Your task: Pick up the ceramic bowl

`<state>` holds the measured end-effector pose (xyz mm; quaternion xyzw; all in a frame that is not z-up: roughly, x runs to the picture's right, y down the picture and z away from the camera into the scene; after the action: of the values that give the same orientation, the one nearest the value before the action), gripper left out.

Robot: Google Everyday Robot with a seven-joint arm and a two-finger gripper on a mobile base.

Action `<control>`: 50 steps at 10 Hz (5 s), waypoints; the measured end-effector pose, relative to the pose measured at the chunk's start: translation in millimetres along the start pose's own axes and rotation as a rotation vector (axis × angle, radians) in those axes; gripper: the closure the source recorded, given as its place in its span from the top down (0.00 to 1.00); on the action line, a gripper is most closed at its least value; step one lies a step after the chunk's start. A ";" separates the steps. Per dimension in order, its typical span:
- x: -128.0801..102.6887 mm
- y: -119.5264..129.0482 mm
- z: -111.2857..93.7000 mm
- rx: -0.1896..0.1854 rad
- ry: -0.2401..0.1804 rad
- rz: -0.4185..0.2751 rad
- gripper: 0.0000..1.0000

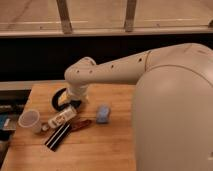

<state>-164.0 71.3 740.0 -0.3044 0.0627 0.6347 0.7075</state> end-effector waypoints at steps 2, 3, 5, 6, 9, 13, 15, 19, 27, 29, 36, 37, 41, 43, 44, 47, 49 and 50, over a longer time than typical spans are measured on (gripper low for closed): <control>0.0 -0.3 0.0 0.000 0.000 0.001 0.80; 0.2 -0.5 0.3 0.000 0.001 0.001 0.80; 0.1 -0.8 0.2 0.001 0.001 0.001 0.80; 0.1 -0.8 0.3 0.001 0.001 0.001 0.80; 0.1 -0.9 0.2 0.001 0.001 0.001 0.80; 0.1 -1.1 0.3 0.001 0.001 0.002 0.80; 0.5 -1.5 1.4 0.001 0.003 0.002 0.80; 0.3 -1.3 1.2 0.001 0.002 0.002 0.80; -74.2 -70.8 -15.0 0.220 0.011 0.092 0.80; -103.1 -84.3 3.7 0.232 0.034 0.121 0.80; -119.9 -77.0 75.6 0.072 0.170 0.150 0.80; -120.0 -76.8 75.8 0.072 0.169 0.150 0.80; -118.5 -74.7 89.8 0.053 0.218 0.154 0.80; -105.7 -75.8 128.3 0.024 0.295 0.150 0.80; -100.1 -75.4 143.1 0.014 0.325 0.148 0.80; -83.4 -61.9 179.1 -0.021 0.425 0.125 0.66; -83.6 -65.0 175.8 -0.019 0.427 0.127 0.45; -84.2 -65.6 174.8 -0.018 0.427 0.127 0.38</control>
<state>-170.4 87.5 944.1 -0.4337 0.2245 0.5998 0.6338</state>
